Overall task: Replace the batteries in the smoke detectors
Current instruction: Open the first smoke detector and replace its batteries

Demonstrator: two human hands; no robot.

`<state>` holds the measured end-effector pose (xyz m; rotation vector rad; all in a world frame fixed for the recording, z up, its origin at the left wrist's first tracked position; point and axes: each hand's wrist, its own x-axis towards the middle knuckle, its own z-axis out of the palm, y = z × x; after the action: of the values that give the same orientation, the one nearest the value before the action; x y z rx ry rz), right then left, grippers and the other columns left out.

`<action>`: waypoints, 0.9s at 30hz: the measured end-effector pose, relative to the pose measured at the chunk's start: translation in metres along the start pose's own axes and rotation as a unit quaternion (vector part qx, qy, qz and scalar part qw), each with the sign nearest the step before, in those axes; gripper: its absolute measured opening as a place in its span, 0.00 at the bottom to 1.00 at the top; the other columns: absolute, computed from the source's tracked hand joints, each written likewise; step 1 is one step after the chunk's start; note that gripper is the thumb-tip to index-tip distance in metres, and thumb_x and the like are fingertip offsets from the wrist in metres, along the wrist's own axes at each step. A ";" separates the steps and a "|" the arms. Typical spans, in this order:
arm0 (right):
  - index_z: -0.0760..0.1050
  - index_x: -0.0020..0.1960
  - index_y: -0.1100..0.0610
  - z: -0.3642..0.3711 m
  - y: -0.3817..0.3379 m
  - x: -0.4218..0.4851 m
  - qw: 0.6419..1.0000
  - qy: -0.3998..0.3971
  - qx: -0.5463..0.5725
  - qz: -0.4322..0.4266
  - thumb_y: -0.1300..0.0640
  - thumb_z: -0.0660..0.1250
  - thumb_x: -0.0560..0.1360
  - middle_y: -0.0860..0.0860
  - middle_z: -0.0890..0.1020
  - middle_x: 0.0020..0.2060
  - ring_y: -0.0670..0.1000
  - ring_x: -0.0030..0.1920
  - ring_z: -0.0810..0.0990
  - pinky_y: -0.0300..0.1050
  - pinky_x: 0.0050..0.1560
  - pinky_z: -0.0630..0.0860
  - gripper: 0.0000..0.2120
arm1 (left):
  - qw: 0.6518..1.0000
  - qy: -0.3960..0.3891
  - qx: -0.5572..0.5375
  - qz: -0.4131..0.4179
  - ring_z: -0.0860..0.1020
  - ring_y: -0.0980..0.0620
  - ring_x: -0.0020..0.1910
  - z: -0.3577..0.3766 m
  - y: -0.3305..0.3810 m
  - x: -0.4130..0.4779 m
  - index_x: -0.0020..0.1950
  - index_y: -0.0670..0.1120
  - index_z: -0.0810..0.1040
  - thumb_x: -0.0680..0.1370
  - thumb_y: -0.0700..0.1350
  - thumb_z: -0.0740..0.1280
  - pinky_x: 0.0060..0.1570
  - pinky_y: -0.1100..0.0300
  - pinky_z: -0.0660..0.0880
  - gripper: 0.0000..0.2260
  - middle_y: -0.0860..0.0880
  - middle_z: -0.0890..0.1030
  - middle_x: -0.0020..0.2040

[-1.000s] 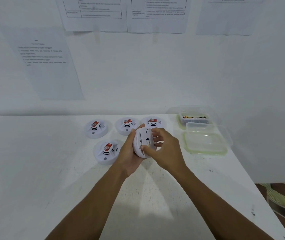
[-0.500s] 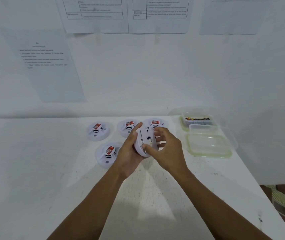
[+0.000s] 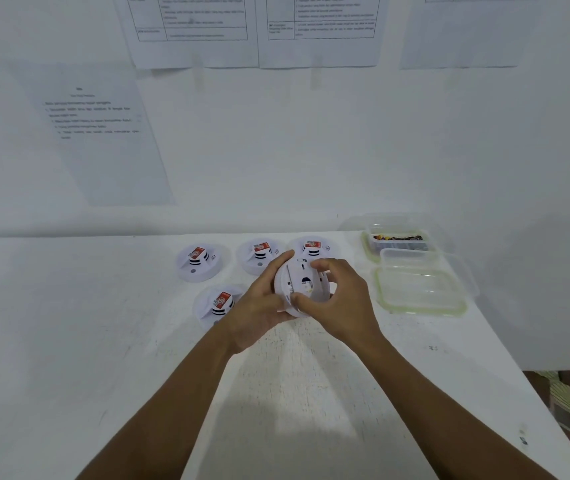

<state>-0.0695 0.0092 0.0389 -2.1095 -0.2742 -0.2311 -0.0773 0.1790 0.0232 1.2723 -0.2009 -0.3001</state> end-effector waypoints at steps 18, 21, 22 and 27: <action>0.74 0.64 0.50 -0.003 -0.006 0.003 0.999 -0.005 -0.039 -0.005 0.44 0.80 0.63 0.46 0.76 0.61 0.47 0.59 0.75 0.44 0.60 0.76 0.32 | 0.943 0.065 0.323 0.040 0.73 0.51 0.66 -0.002 -0.007 0.012 0.73 0.55 0.60 0.61 0.51 0.81 0.63 0.53 0.75 0.46 0.55 0.72 0.68; 0.74 0.64 0.51 -0.003 -0.005 0.004 0.999 -0.004 -0.037 -0.002 0.45 0.80 0.63 0.46 0.77 0.62 0.47 0.61 0.75 0.46 0.61 0.76 0.33 | 0.946 0.078 0.312 0.041 0.73 0.57 0.64 0.001 -0.008 0.012 0.70 0.55 0.62 0.55 0.70 0.76 0.65 0.57 0.71 0.49 0.59 0.70 0.67; 0.74 0.65 0.51 -0.002 -0.005 0.004 0.999 -0.001 -0.033 0.000 0.44 0.80 0.63 0.46 0.78 0.62 0.47 0.61 0.76 0.47 0.61 0.76 0.33 | 0.947 0.083 0.306 0.042 0.72 0.59 0.63 0.000 -0.007 0.012 0.67 0.56 0.62 0.53 0.74 0.73 0.66 0.60 0.69 0.48 0.61 0.69 0.65; 0.72 0.67 0.49 0.001 -0.007 0.005 0.998 0.002 -0.057 0.009 0.42 0.78 0.65 0.45 0.77 0.64 0.47 0.63 0.74 0.46 0.63 0.74 0.34 | 0.926 0.088 0.362 0.054 0.73 0.58 0.60 -0.001 -0.009 0.014 0.68 0.55 0.62 0.66 0.46 0.80 0.68 0.52 0.71 0.37 0.59 0.70 0.64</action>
<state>-0.0665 0.0140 0.0459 -2.2239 -0.2447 -0.2444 -0.0645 0.1728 0.0143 2.0030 -0.2381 -0.0016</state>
